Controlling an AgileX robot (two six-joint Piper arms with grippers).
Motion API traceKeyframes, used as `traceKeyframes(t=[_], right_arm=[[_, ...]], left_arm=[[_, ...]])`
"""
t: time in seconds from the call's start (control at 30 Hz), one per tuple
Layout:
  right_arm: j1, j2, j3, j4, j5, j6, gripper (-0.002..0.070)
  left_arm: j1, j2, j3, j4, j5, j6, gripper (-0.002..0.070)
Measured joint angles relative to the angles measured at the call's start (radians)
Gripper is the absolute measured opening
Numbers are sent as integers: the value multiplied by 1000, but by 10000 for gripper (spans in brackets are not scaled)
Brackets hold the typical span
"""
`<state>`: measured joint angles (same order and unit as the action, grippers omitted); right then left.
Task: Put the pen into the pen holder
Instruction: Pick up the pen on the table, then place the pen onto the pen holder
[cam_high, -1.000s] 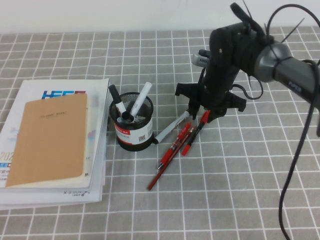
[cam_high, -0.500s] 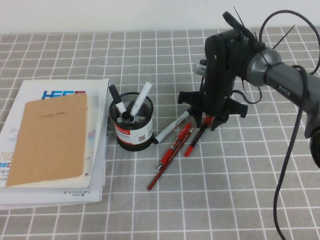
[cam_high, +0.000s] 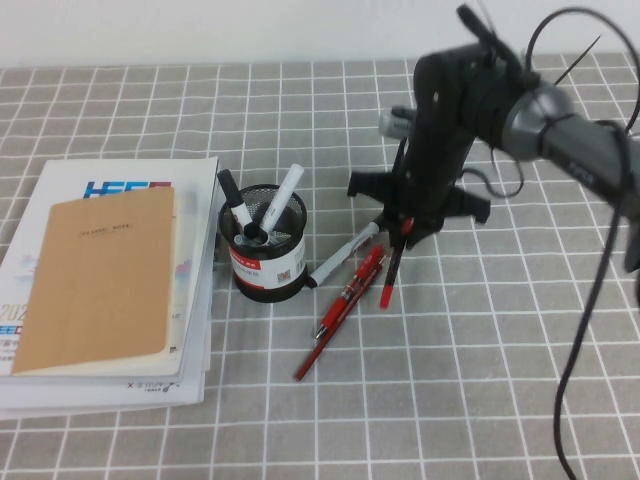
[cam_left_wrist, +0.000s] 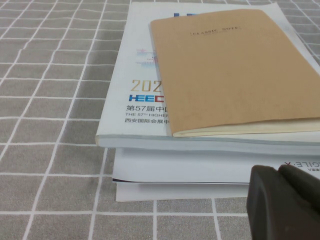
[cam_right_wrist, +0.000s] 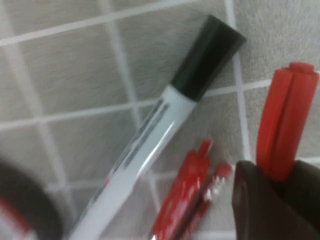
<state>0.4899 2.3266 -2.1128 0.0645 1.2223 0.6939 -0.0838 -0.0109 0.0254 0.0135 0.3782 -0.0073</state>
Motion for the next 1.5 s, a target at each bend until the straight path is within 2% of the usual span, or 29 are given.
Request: traceKeyframes(t=[0.23, 0.37, 0.53, 0.7, 0.8, 0.93, 1.13, 1.3, 1.5], right_arm=[[28, -181, 40, -95, 2, -179, 67], [42, -339, 223, -116, -161, -189, 67], [43, -572, 602, -124, -631, -191, 67], [46, -757, 1048, -124, -1333, -191, 67], [50, -778, 1184, -162, -1702, -191, 67], [69, -748, 1190, -323, -1922, -201, 67], [104, -599, 1024, -642, -1995, -200, 67], [105, -455, 914, -696, -1999, -167, 67], [106, -356, 885, -708, -2003, -173, 67]], left_arm=[[0, 0, 0, 0, 0, 0, -5], [0, 0, 0, 0, 0, 0, -5], [0, 0, 0, 0, 0, 0, -5], [0, 0, 0, 0, 0, 0, -5], [0, 0, 0, 0, 0, 0, -5], [0, 0, 0, 0, 0, 0, -5], [0, 0, 0, 0, 0, 0, -5], [0, 0, 0, 0, 0, 0, -5], [0, 0, 0, 0, 0, 0, -5]])
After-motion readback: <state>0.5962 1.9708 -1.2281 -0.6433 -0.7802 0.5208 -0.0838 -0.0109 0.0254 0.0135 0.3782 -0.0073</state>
